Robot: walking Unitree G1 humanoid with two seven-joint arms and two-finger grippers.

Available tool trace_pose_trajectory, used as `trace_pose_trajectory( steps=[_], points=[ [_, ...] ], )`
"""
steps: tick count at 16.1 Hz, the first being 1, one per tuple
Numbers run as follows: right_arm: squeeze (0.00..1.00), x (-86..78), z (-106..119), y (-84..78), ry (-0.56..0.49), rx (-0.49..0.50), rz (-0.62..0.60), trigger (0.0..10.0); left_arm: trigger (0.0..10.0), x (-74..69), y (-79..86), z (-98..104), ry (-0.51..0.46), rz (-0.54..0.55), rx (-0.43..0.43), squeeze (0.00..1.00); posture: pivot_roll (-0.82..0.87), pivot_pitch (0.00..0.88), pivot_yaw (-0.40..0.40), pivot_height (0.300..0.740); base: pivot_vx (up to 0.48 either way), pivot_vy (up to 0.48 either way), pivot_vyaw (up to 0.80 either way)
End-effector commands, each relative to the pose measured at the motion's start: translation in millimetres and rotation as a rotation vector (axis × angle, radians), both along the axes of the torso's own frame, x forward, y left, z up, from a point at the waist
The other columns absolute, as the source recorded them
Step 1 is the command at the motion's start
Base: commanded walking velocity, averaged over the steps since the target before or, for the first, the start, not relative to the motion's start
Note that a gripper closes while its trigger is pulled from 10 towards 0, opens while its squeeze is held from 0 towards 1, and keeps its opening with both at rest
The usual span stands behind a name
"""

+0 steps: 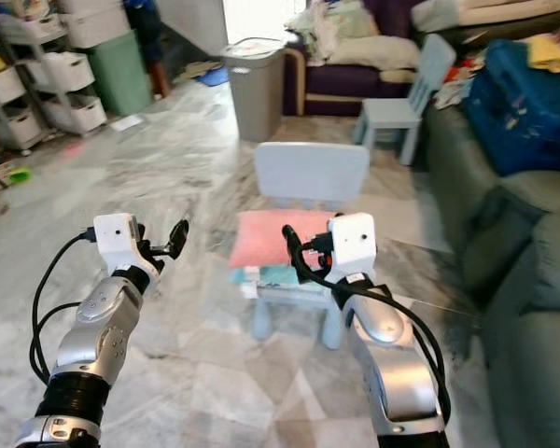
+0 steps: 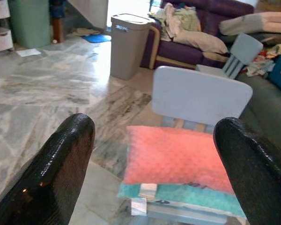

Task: Move the pillow to the sofa

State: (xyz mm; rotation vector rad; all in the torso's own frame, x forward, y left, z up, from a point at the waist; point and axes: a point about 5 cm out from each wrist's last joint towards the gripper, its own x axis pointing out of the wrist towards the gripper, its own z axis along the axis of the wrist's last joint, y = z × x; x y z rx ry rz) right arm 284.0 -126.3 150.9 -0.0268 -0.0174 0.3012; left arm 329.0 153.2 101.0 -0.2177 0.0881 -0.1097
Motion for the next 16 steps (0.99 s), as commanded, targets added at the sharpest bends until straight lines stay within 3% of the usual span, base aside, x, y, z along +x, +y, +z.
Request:
trace_pose_trajectory(
  steps=[1,5,7,16],
  points=[
    [0.0,-0.3,-1.5,-3.5,0.009,-0.005,-0.016,10.0,10.0,2.3,-7.6,3.3,-0.017,-0.039,0.021,0.0,-0.22,0.0,0.04,0.74,0.0,0.0,-0.79],
    [0.0,-0.5,-0.6,-2.0,-0.001,-0.001,-0.016,10.0,10.0,3.7,-6.2,5.5,-0.039,-0.056,0.03,0.0,-0.22,0.0,0.042,0.74,0.0,0.0,-0.18],
    [0.0,-0.6,-0.2,-2.0,-0.004,-0.005,-0.017,10.0,10.0,0.8,-7.7,3.1,-0.024,-0.086,-0.016,0.0,-0.22,0.0,0.042,0.74,0.142,0.0,0.0],
    [0.0,-1.2,0.1,-5.0,-0.003,-0.008,-0.027,10.0,10.0,-1.6,-9.6,0.4,-0.016,-0.1,-0.043,0.0,-0.23,0.0,0.039,0.74,0.445,0.0,0.0]
  ],
)
